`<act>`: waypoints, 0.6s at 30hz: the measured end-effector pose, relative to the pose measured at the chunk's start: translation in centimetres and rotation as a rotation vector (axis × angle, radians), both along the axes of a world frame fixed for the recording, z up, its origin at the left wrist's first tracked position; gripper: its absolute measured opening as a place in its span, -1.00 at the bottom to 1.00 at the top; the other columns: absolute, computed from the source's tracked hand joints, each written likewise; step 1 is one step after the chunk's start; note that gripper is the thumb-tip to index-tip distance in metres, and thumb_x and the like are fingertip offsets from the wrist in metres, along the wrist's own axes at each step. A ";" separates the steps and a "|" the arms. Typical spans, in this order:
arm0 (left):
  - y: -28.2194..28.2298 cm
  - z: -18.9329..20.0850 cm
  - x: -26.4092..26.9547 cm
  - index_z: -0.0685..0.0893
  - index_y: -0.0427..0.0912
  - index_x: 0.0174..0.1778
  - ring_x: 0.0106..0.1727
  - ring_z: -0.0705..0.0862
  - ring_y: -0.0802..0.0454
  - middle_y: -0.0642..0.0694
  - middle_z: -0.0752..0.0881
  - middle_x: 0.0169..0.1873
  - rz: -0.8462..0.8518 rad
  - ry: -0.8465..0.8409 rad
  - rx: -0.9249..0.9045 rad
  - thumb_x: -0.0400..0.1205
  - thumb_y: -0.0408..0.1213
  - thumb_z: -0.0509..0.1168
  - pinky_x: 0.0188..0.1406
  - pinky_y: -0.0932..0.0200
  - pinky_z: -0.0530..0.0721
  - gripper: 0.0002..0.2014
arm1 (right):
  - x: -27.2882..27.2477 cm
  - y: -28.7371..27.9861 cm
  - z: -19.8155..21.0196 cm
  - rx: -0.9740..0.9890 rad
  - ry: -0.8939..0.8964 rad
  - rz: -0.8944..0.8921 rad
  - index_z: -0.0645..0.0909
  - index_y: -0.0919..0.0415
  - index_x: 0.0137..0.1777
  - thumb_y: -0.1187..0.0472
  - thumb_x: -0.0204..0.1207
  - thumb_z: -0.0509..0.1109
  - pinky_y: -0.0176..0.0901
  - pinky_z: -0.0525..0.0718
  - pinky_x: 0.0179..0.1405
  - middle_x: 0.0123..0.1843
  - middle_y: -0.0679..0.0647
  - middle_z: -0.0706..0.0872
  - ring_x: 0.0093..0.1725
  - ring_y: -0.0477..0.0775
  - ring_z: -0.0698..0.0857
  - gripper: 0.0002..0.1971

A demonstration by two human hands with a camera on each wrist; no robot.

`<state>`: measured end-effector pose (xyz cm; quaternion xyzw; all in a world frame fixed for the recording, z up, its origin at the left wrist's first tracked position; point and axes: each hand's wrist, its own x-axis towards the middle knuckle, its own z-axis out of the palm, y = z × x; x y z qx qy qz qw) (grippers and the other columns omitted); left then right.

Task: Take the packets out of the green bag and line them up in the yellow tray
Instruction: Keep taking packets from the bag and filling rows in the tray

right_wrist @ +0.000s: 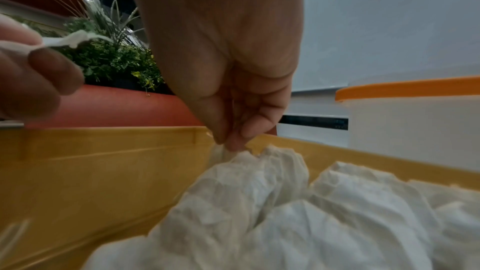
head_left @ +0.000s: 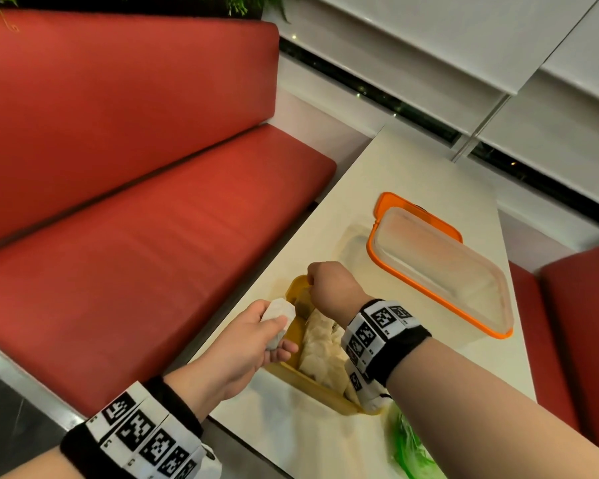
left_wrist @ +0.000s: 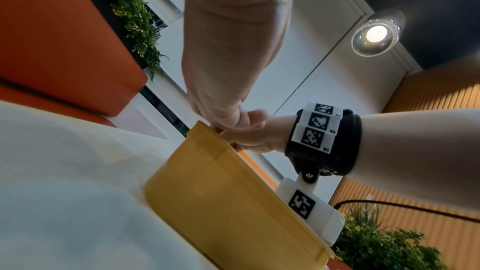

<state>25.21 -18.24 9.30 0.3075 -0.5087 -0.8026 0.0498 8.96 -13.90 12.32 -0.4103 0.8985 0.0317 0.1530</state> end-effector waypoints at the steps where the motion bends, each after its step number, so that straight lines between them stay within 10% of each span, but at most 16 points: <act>1: 0.0 0.0 0.0 0.54 -0.14 0.12 -0.22 0.68 -0.06 -0.19 0.64 -0.16 -0.005 -0.005 -0.001 0.73 -0.34 0.14 -0.15 0.09 0.65 -0.88 | 0.0 0.0 0.3 -0.002 0.013 -0.001 0.60 0.36 0.04 0.45 0.44 0.20 -0.05 0.57 -0.25 -0.11 0.20 0.61 -0.15 0.17 0.58 -0.77; 10: 0.1 0.5 -0.7 0.53 -0.10 0.01 -0.27 0.67 -0.04 -0.18 0.59 -0.17 0.044 0.014 0.030 0.72 -0.35 0.15 -0.15 0.09 0.66 -0.91 | 1.8 1.6 4.3 -0.351 -0.576 -0.023 0.74 0.19 -0.05 0.27 0.48 0.43 -0.30 0.63 -0.17 -0.26 -0.01 0.73 -0.26 -0.10 0.66 -0.90; 15: 0.3 0.8 -1.4 0.54 -0.20 0.07 -0.27 0.70 0.01 -0.14 0.60 -0.15 0.035 0.045 0.013 0.71 -0.36 0.18 -0.16 0.15 0.71 -0.92 | 2.5 2.0 4.0 -0.313 -0.443 0.137 0.72 0.23 -0.11 0.29 0.47 0.47 -0.50 0.46 -0.40 -0.38 -0.11 0.63 -0.45 -0.26 0.52 -0.96; 18: 0.2 0.7 -1.3 0.57 -0.08 0.09 0.01 0.67 0.00 -0.12 0.67 0.00 0.064 0.029 -0.062 0.68 -0.34 0.24 0.23 -0.04 0.65 -0.88 | 2.0 2.1 4.2 -0.384 -0.379 0.100 0.71 0.23 -0.14 0.32 0.47 0.46 -0.41 0.48 -0.38 -0.39 -0.09 0.61 -0.42 -0.20 0.52 -0.98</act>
